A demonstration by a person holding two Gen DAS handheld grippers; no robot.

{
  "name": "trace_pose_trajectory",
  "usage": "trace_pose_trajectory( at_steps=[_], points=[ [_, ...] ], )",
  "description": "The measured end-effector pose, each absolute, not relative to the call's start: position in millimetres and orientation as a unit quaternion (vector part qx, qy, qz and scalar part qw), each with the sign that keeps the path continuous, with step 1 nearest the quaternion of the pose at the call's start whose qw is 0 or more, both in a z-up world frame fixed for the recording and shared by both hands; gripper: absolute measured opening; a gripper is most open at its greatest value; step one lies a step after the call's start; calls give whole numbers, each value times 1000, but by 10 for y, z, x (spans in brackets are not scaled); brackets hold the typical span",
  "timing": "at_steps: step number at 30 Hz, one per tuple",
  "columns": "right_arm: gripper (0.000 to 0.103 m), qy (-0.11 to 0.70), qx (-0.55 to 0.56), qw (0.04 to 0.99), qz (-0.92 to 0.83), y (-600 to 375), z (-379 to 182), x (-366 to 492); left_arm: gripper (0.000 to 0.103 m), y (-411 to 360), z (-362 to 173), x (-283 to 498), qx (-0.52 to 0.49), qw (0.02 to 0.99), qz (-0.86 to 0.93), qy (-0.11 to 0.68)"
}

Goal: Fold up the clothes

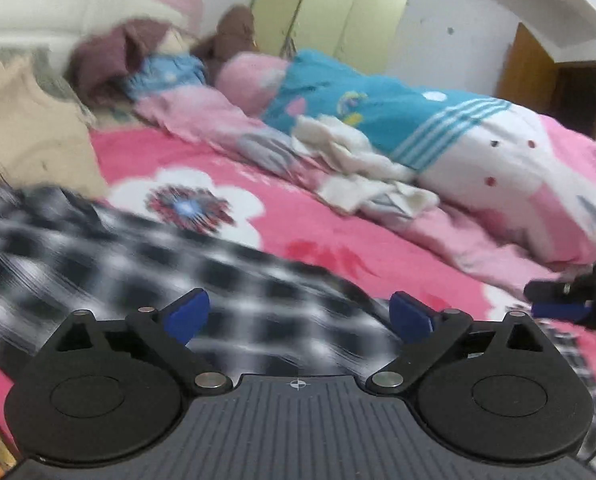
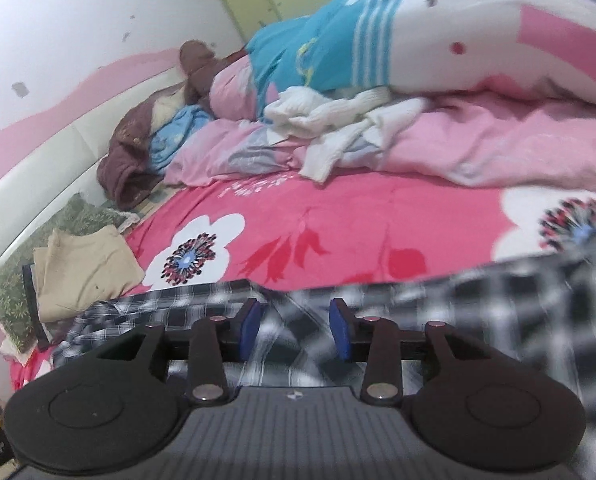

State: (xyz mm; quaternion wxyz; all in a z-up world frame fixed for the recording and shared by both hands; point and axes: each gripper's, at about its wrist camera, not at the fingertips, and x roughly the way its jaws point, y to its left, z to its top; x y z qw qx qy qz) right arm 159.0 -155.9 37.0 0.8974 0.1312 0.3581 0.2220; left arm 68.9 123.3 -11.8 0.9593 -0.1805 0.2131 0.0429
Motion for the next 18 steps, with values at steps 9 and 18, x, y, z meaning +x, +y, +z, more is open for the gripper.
trace_pose_trajectory(
  at_steps=[9,18],
  points=[
    [48,355,153,907,165,-1928,496,994,103,1117,-86,710,-205,942,5,266],
    [65,331,131,927,118,-2204,684,547,103,786,-116,621,-155,959,-20,236]
  ],
)
